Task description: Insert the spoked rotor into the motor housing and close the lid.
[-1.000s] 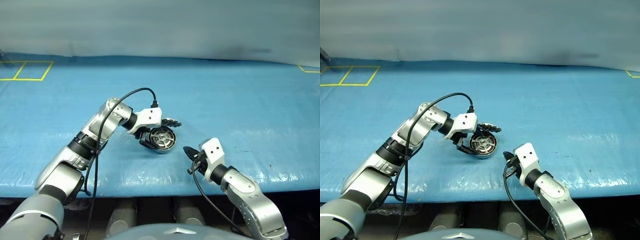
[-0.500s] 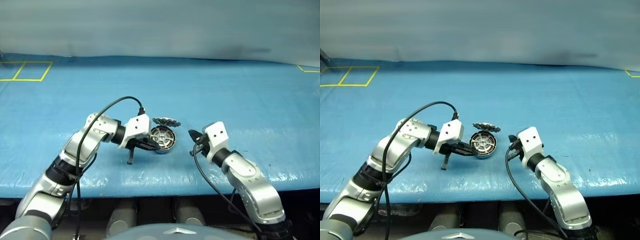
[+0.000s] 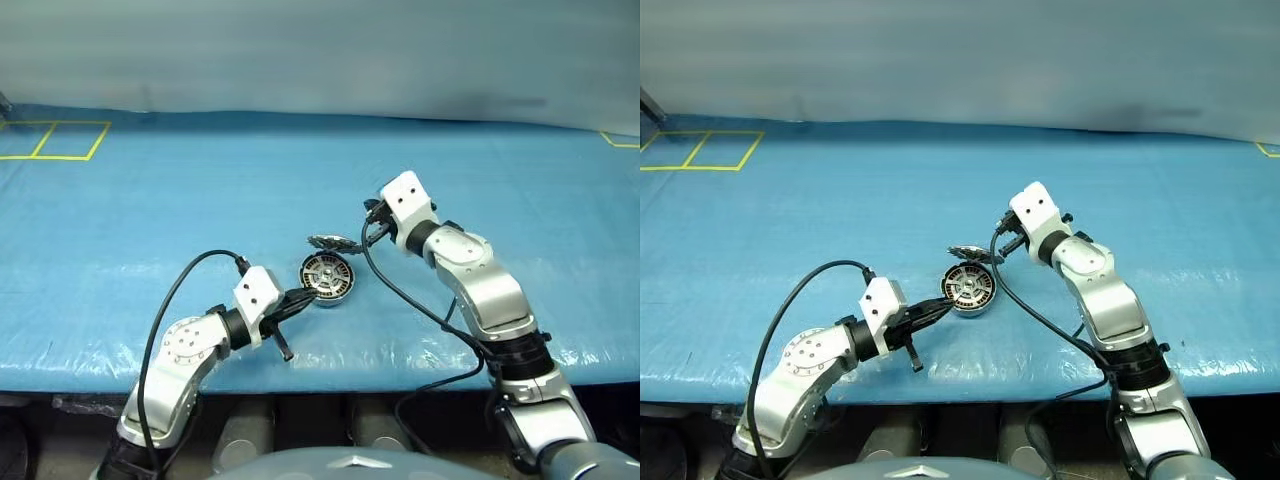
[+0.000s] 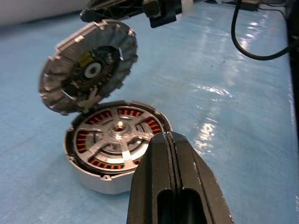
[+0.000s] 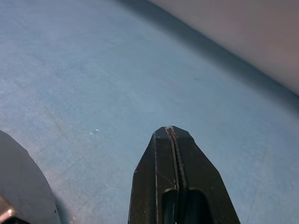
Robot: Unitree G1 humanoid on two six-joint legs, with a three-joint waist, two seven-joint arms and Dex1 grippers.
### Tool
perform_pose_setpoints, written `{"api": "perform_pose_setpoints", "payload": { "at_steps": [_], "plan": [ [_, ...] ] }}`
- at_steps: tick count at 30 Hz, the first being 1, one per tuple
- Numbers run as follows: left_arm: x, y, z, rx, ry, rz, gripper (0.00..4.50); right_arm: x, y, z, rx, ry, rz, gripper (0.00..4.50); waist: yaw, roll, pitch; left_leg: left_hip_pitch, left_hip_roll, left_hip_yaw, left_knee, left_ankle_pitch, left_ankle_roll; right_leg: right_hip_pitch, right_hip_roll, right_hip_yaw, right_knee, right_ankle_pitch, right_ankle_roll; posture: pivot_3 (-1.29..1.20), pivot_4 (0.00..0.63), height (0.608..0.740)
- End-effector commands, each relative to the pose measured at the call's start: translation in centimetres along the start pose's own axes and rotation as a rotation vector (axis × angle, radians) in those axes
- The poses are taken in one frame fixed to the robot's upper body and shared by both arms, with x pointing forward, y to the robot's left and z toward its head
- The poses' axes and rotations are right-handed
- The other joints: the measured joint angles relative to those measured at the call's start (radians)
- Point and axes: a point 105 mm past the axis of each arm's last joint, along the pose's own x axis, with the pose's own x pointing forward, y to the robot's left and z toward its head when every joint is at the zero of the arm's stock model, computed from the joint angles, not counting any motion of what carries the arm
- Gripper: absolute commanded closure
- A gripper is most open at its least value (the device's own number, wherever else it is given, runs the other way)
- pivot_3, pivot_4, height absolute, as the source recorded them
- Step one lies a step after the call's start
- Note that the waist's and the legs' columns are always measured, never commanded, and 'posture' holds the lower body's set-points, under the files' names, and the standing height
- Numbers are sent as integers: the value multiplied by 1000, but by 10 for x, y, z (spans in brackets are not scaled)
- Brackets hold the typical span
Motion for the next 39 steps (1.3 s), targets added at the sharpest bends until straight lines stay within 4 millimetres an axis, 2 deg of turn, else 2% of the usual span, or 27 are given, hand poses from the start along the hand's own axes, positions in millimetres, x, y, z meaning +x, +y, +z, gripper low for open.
{"api": "perform_pose_setpoints", "payload": {
  "at_steps": [1, 7, 11, 15, 19, 25, 31, 37, 39],
  "plan": [
    [-4, -2, 2, 87, -46, 29, 4486, 6, 6, 11, -31, -41, 106, 4500, 1, 0, 0, 0, 0, 0, 0, 0, 0, 0, 0, 0, 0, 0, 0, 0, 150, 740],
    [-9, 5, -16, 42, -78, 83, 4486, 11, 29, 3, 2, -14, 305, 4500, -1, 0, 0, 0, 0, 1, 0, 0, 0, 0, 0, 0, -1, 0, 0, 0, 150, 740],
    [-8, 0, -25, 33, -85, 74, 4486, 10, 38, -2, 49, -11, 352, 4500, -2, 0, 0, -1, 0, 1, -1, 0, 0, -1, 0, 0, -1, 0, 0, 0, 150, 740],
    [-9, -9, -32, 30, -89, 53, 4486, 5, 45, -6, 116, -17, 365, 4500, -2, 0, 0, 0, 0, 1, -1, 0, 0, -1, 0, 0, -2, 0, 0, 0, 150, 740],
    [-11, -9, -35, -44, -117, 99, 4486, -3, 58, -8, 194, -30, 375, 4500, -2, 0, 0, -1, 0, 1, -2, 0, 0, -1, 0, 0, -2, 0, 0, 0, 150, 740],
    [-13, -10, -36, -71, -123, 112, 4486, -13, 81, -17, 387, -55, 332, 4500, -3, 1, 0, 0, 1, 1, -4, 0, 0, -1, 0, 0, -2, 0, 0, 0, 150, 740],
    [-13, -11, -36, -79, -126, 109, 4486, -17, 102, -31, 500, -32, 294, 4500, -3, 1, -1, 0, 1, 1, -3, 0, 0, -2, 0, 0, -2, 0, 0, 0, 150, 740],
    [-12, -11, -37, -84, -126, 110, 4486, -21, 113, -40, 521, 5, 292, 4500, -6, 3, -2, 0, 1, 1, -4, 0, 0, -1, 0, 0, -3, 0, 0, 0, 150, 740],
    [-12, -11, -38, -87, -124, 112, 4486, -24, 110, -30, 491, -46, 308, 4500, -6, 3, -2, 0, 1, 0, -4, 0, 0, -1, 0, 0, -3, 0, 0, 0, 150, 740]
  ]
}}
